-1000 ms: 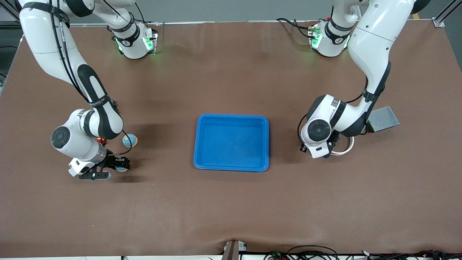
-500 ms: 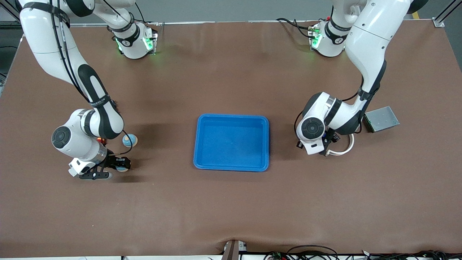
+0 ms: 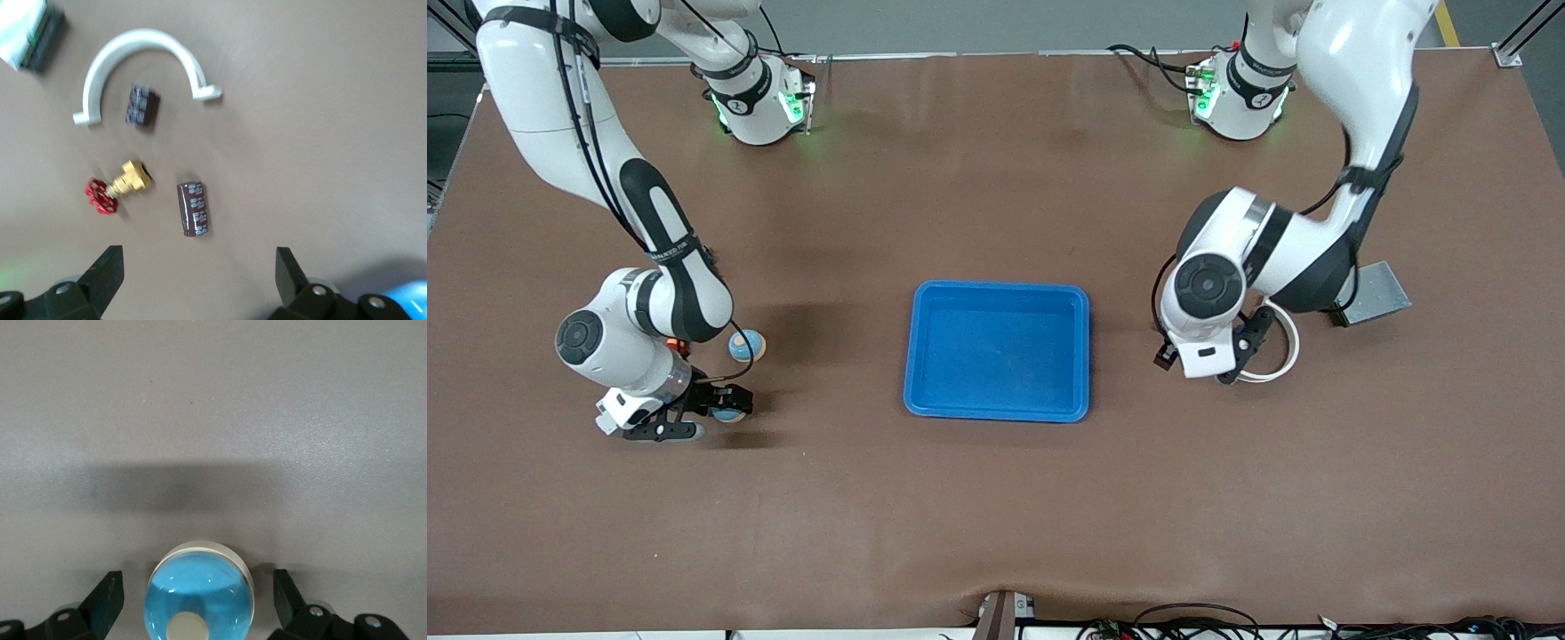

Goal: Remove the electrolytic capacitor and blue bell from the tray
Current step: 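Lower and release the bell while the left gripper releases the capacitor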

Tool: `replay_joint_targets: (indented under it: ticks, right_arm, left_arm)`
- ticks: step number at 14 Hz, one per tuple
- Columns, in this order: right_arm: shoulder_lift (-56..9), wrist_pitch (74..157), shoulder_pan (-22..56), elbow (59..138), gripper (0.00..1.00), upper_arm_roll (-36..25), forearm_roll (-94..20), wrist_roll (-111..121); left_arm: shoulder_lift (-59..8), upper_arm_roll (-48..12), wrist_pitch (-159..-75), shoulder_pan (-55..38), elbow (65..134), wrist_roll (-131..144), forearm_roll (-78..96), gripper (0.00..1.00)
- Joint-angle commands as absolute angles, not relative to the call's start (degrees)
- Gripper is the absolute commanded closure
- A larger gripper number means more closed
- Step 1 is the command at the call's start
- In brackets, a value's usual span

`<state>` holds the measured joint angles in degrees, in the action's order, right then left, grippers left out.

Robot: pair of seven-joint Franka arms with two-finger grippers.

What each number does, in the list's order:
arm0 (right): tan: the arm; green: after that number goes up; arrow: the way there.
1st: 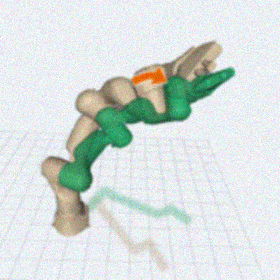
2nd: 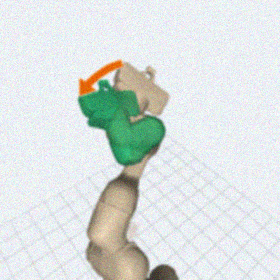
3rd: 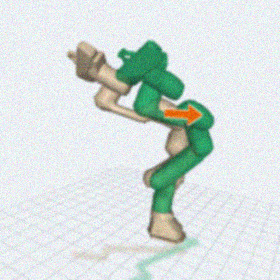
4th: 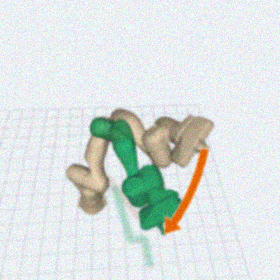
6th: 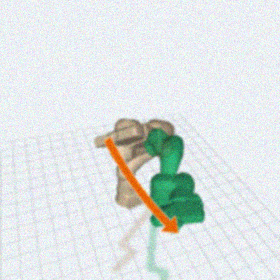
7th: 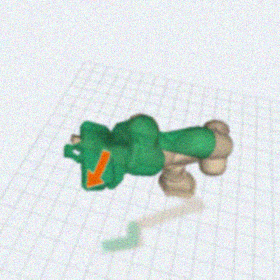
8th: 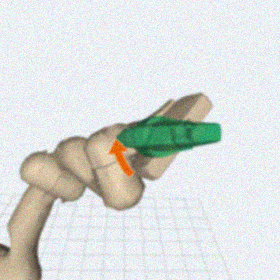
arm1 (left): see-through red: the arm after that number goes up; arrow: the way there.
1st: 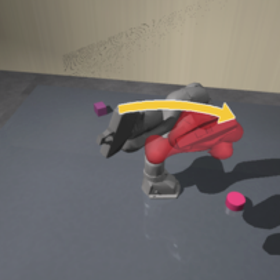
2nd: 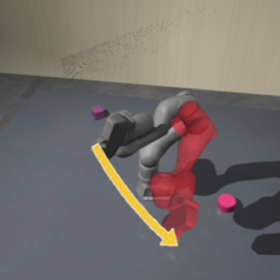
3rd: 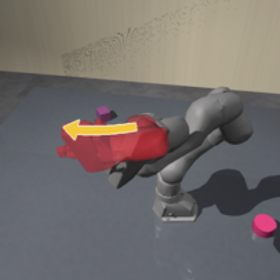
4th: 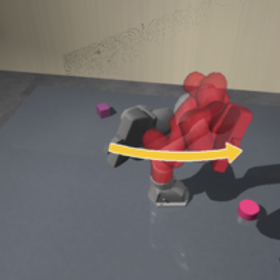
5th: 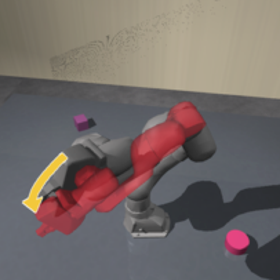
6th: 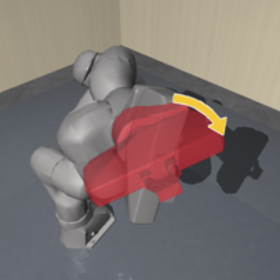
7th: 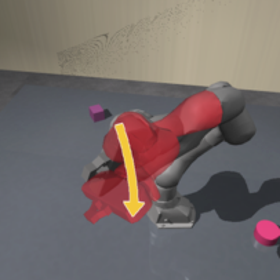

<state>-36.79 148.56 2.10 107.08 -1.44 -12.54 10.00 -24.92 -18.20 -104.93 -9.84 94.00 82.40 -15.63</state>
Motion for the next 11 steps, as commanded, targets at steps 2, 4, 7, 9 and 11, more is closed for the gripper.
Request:
replay_joint_targets:
  ticks: [2, 4, 7, 9, 11]
  right_arm:
    - [-35.8, 148.4, 2.2, 107.3, 0.0, -1.3, -14.0, 10.5]
    - [-34.3, 147.9, 2.2, 107.3, 0.0, -1.3, -13.5, 10.8]
    - [-29.6, 142.9, 1.7, 107.1, 0.0, -1.5, -13.4, 10.5]
    - [-25.9, 136.4, 1.6, 106.4, 0.0, -1.5, -13.4, 10.5]
    - [-22.8, 128.4, 1.3, 104.3, 0.0, -1.8, -13.1, 10.7]
  left_arm:
    - [-17.8, -18.7, -97.9, -5.9, 90.8, 68.8, -13.5, 0.0]
    - [-12.0, -18.6, -93.3, -3.3, 90.8, 64.6, -11.4, 0.0]
    - [-6.7, -18.5, -92.3, 1.7, 90.6, 52.5, -9.3, 0.0]
    - [-3.4, -18.2, -91.4, 4.4, 90.7, 43.3, -8.2, 0.0]
    - [-1.0, -18.2, -88.8, 5.5, 90.7, 38.1, -8.0, 0.0]
